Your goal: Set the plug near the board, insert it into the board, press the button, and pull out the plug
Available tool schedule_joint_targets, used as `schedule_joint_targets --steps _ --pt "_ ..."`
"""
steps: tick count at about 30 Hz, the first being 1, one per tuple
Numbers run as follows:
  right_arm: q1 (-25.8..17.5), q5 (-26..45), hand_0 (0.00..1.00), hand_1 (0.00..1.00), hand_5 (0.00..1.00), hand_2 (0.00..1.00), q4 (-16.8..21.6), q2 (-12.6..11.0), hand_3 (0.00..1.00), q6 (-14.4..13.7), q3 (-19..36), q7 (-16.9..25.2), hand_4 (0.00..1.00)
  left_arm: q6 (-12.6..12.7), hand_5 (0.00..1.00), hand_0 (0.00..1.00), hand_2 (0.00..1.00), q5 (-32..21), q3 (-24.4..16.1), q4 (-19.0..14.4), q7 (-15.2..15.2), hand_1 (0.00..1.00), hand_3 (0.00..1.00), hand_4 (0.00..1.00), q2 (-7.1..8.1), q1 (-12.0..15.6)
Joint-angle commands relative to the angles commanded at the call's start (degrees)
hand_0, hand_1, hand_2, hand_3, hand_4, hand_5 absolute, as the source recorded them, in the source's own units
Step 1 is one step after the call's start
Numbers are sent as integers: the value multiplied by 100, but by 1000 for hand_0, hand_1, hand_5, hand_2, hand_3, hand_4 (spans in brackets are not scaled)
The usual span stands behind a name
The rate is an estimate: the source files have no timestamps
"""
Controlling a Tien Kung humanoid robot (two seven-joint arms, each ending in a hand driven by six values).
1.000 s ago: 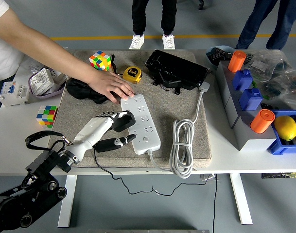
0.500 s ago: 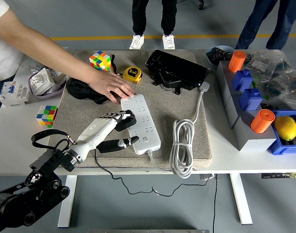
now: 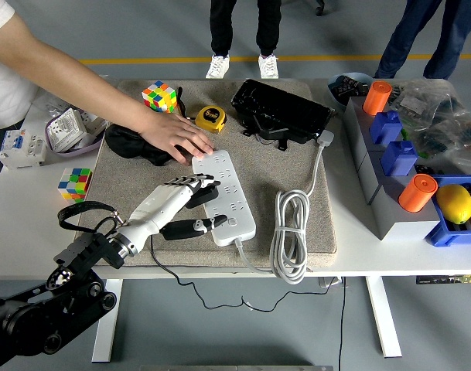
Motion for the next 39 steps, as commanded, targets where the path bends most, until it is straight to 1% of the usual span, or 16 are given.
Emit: schedule_joint_targets --steps 7,18,29,33,39 --pt "3 6 611 615 247 574 -5 2 540 0 9 4 716 -19 998 918 917 -33 62 91 21 926 843 881 -50 -66" --pt "5 21 611 614 245 572 -3 -4 540 -2 -4 33 713 -20 998 917 911 -50 98 80 17 922 840 883 -106 -117" --pt "16 24 611 614 245 572 2 -1 541 0 -1 32 712 -73 998 914 906 -97 144 129 73 918 837 883 -157 -196" --pt "8 23 607 614 244 573 -1 -4 542 -2 5 36 711 -58 998 914 906 -148 103 60 31 916 836 885 -135 -179" --pt "0 18 607 614 241 572 -6 -1 540 0 -5 35 709 -38 998 913 907 -209 -23 -189 -18 915 834 884 -67 -123"
